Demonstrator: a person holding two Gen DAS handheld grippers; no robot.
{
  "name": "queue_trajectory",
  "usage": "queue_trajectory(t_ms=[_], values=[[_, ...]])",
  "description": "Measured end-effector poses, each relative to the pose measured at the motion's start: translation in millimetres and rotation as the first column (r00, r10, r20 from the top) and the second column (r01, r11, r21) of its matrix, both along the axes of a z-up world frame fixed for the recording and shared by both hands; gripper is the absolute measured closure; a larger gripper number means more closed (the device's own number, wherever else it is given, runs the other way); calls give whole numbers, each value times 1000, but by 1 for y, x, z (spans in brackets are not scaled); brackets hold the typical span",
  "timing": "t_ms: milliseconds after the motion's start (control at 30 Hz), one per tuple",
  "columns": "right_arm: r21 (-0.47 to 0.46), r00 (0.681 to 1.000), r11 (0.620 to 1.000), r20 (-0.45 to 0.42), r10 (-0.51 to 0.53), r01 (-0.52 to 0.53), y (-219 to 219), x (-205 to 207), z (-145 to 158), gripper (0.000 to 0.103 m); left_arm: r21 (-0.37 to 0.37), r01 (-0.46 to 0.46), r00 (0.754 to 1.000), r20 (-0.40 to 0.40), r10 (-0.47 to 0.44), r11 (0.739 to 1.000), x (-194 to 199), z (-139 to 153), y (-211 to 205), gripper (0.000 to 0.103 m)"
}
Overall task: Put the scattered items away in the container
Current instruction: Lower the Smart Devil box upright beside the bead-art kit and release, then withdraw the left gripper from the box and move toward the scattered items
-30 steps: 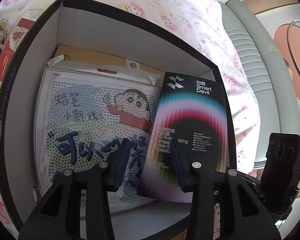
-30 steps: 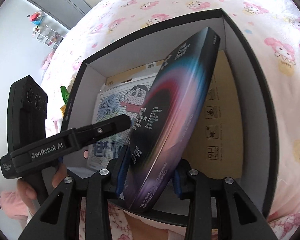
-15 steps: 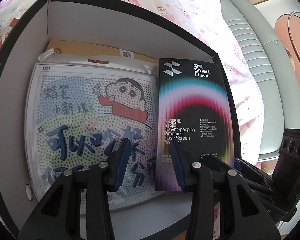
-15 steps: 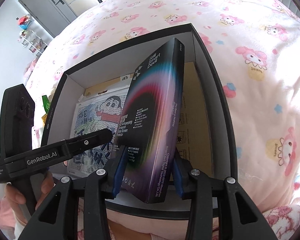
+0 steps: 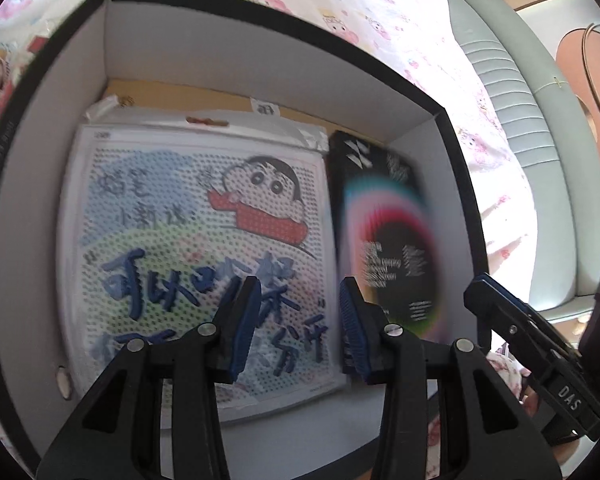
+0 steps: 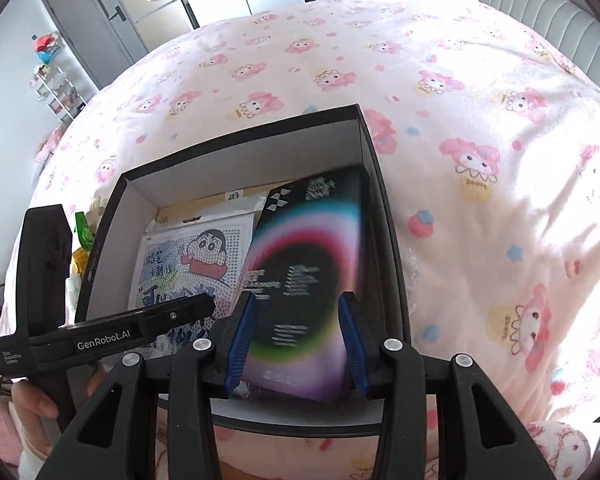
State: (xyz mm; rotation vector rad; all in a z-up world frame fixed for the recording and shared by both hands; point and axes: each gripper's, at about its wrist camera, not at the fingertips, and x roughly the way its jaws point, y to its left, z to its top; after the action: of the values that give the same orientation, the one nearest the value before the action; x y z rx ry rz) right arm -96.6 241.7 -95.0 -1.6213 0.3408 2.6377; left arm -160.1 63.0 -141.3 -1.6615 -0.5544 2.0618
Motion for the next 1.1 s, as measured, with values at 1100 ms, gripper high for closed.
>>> queue_trajectory(t_ms=[1100], values=[[60, 968, 985, 203, 145, -160, -17, -102, -24, 64, -301, -15, 1000, -26, 7, 954, -73, 23, 8, 61]])
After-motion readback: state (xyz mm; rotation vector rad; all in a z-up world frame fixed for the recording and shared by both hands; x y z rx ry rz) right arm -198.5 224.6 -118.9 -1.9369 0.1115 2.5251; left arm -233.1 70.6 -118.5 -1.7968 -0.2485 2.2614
